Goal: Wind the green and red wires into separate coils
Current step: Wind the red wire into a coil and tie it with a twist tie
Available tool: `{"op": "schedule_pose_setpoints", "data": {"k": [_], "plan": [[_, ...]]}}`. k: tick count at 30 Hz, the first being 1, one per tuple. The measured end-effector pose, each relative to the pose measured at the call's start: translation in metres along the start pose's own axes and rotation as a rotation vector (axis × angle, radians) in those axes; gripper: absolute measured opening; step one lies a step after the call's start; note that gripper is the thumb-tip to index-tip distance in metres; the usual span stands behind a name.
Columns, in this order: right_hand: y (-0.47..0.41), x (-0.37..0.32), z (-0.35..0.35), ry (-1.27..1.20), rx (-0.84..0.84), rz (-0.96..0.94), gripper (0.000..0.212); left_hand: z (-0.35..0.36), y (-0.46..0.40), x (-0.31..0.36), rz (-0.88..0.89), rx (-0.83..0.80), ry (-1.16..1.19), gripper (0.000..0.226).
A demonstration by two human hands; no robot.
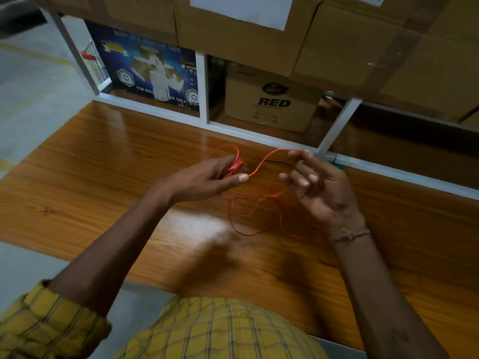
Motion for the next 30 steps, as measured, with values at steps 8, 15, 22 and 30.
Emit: {"op": "schedule_pose_setpoints", "data": {"k": [8,15,22,30], "plan": [[-0.027,-0.017,0.001,0.164,-0.186,0.067,0.039,0.020,0.024,0.021,0.113,-0.438,0.856,0.047],[-0.039,0.040,-0.011,0.433,-0.063,0.462,0.043,-0.010,0.034,0.066,0.412,-0.415,1.489,0.061],[0.008,0.092,0.025,1.295,-0.265,0.554,0.052,-0.020,0.008,0.051,0.275,-0.008,1.458,0.084],[0.040,0.058,0.046,1.316,-0.516,0.438,0.023,-0.005,-0.017,-0.009,-0.090,0.245,0.391,0.042]]}}
Point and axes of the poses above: each hand's wrist, its own y-axis away from the middle knuckle, its own z-axis out of the palm, x = y × z, the point moved 5 cm from there along -y, towards the middle knuckle, and after that the axes turned 2 degrees about -y, right-handed, at the moved point
